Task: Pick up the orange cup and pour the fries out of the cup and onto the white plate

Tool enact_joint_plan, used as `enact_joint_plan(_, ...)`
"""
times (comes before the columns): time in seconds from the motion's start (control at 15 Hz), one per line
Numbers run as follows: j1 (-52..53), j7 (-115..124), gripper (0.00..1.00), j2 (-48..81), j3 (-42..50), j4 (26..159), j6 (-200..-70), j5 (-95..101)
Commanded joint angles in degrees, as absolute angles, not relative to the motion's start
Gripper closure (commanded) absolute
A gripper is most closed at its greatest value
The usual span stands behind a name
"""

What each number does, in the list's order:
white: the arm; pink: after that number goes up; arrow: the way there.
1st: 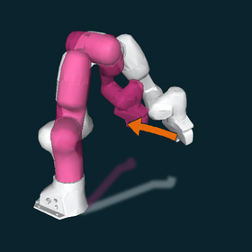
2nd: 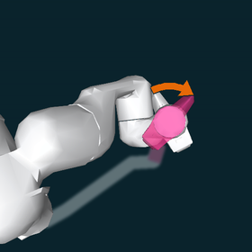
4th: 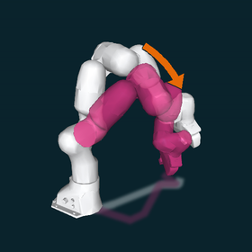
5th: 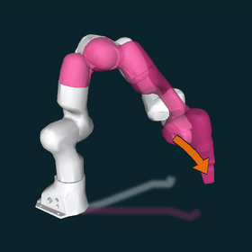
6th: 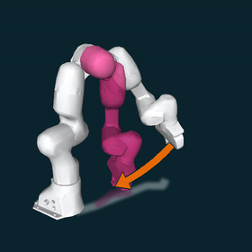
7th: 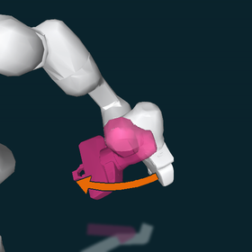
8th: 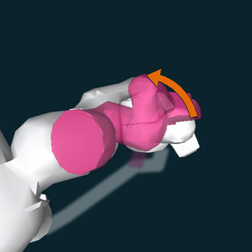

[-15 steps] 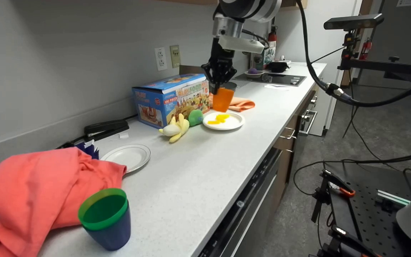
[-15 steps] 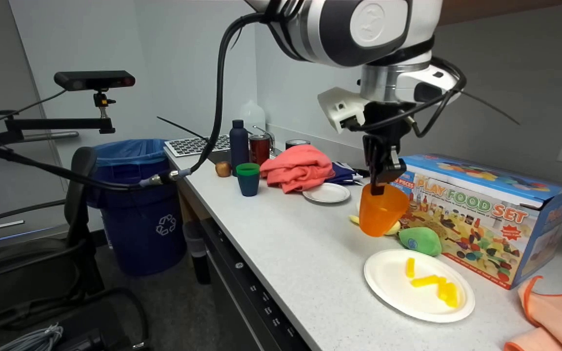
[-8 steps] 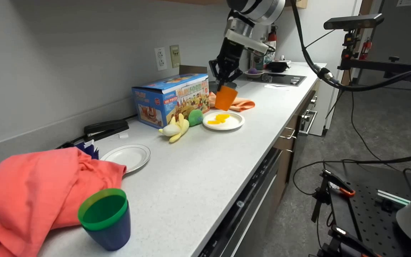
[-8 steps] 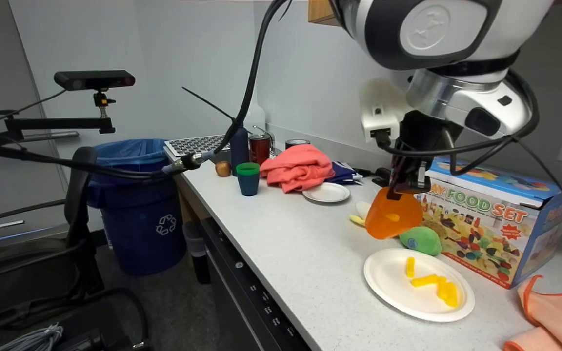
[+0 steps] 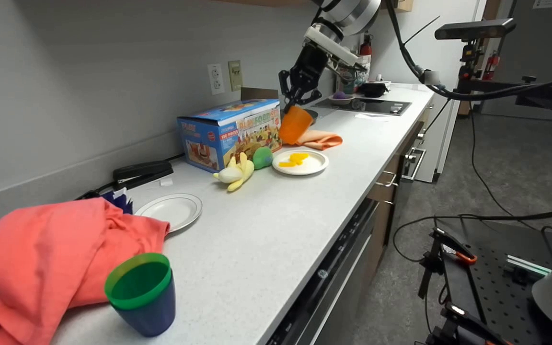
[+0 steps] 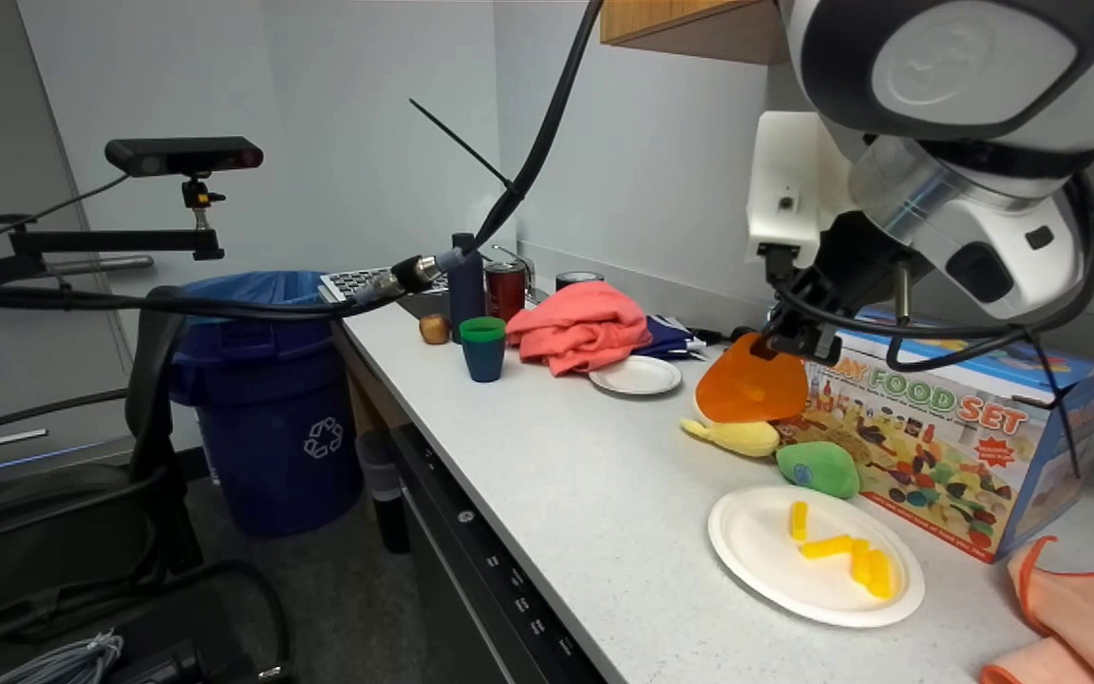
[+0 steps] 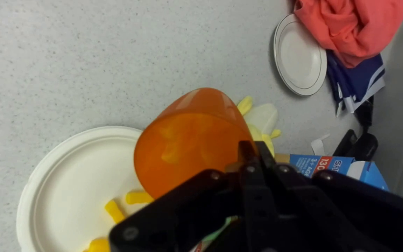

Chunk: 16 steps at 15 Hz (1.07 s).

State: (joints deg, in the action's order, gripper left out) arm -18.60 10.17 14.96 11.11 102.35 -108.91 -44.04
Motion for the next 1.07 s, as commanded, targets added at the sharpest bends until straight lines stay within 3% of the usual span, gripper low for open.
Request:
enact_joint_plan(0.0,-20.7,9.0,0.99,19.1,12.2,97.6,-102.8,-48.5)
enact_joint_plan(1.0,-27.2,9.5,0.99,33.1,11.9,87.1,-84.4,-70.9)
